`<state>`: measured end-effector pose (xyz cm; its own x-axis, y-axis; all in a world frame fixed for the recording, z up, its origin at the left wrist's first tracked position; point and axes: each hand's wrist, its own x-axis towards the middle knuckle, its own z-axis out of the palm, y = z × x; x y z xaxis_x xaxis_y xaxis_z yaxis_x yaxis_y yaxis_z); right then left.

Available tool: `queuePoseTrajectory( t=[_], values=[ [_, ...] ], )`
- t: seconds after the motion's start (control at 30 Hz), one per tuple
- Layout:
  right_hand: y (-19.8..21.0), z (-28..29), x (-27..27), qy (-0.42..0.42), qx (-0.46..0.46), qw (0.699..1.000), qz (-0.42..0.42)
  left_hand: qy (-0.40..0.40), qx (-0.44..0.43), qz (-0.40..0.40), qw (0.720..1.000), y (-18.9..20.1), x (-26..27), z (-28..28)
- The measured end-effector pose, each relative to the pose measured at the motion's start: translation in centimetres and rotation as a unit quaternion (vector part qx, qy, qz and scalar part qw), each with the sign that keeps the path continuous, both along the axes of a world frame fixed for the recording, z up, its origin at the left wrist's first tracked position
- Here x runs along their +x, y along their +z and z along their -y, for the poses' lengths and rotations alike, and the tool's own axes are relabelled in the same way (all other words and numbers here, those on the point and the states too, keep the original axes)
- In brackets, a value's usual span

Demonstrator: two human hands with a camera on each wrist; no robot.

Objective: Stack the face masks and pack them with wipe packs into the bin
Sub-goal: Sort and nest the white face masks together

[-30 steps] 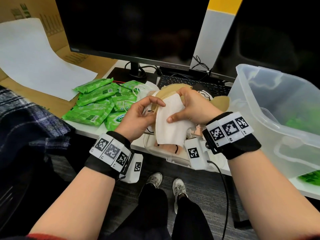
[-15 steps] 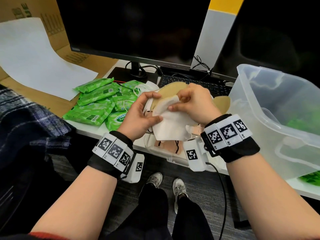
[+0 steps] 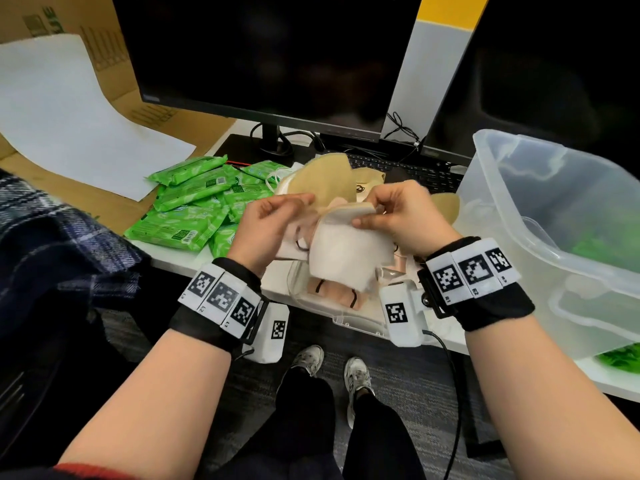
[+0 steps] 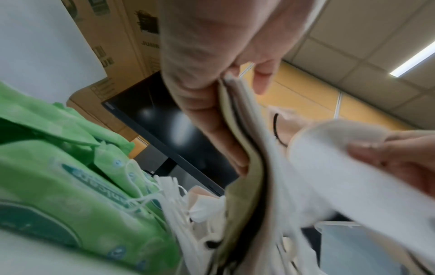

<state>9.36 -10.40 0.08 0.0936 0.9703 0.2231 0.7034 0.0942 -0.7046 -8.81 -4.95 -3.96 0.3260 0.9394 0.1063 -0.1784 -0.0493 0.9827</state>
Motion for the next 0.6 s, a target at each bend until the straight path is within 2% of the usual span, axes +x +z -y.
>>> queuePoseTrajectory(
  t=[0.1, 0.17, 0.2, 0.3, 0.43, 0.6],
  values=[
    [0.9, 0.4, 0.7, -0.058, 0.105, 0.991, -0.062, 0.069, -0.062, -0.042, 0.995, -0.2, -0.7, -0.8],
    [1.5, 0.8, 0.6, -0.040, 0.150, 0.980, -0.124, 0.041, -0.102, -0.044, 0.993, -0.6, -0.9, -1.0],
    [1.5, 0.9, 0.4, -0.023, 0.154, 0.980, -0.126, 0.017, -0.116, -0.043, 0.992, -0.7, -0.9, -1.1],
    [0.8, 0.9, -0.3, 0.027, 0.115, 0.989, -0.085, -0.038, -0.136, -0.033, 0.989, -0.3, -0.5, -0.8],
    [-0.2, 1.3, -0.6, 0.068, 0.062, 0.992, -0.083, -0.043, -0.095, -0.004, 0.995, -0.2, 0.2, -0.4],
    [0.0, 1.9, -0.2, 0.053, -0.001, 0.995, -0.088, 0.022, -0.033, -0.018, 0.999, -0.5, 0.3, -0.5]
  ],
)
